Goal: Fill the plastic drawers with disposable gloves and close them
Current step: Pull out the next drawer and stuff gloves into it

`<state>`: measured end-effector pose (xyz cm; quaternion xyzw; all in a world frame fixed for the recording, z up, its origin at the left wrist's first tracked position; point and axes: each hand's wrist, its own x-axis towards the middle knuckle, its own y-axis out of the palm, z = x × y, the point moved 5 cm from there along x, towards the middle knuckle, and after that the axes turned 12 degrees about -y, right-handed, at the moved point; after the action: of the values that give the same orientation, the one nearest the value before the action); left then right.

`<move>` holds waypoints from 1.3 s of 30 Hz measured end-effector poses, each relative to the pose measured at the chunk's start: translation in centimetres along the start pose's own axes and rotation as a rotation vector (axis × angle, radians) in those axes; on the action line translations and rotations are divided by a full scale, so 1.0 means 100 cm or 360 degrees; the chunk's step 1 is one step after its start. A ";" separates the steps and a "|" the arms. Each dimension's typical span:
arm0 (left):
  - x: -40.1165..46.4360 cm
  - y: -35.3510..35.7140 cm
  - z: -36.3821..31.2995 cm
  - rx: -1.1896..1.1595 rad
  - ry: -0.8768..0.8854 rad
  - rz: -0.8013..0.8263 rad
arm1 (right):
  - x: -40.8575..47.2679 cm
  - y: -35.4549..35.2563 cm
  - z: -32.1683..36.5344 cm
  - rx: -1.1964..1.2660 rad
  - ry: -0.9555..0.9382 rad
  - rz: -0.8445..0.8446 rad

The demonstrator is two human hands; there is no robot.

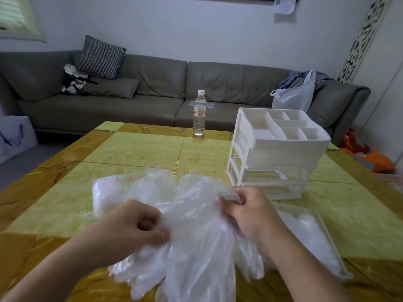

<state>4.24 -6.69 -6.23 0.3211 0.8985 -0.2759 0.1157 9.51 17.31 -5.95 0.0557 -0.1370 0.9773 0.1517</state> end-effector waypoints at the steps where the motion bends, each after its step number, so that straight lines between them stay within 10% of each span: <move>1: -0.002 -0.005 0.003 0.0017 -0.0034 0.0048 | 0.002 -0.005 0.000 0.0003 -0.0011 -0.0016; 7: -0.017 -0.030 0.009 -0.0042 -0.0079 0.0248 | 0.003 -0.022 0.007 -0.0019 -0.0025 0.0035; 29: -0.006 -0.014 0.031 -0.0153 -0.0185 -0.0528 | -0.018 0.072 -0.009 -0.0257 -0.0160 0.0662; 35: -0.013 -0.057 0.040 -0.0191 -0.0360 -0.1043 | 0.006 0.029 0.002 -0.0290 -0.0275 -0.0143; 39: -0.019 -0.074 0.044 -0.0186 -0.0409 -0.1060 | 0.004 0.059 -0.008 -0.0642 -0.0121 0.0116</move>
<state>1.09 -14.92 -6.03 -0.0338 0.9462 -0.2849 0.1497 7.26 12.27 -8.16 0.0560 -0.3374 0.9321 0.1190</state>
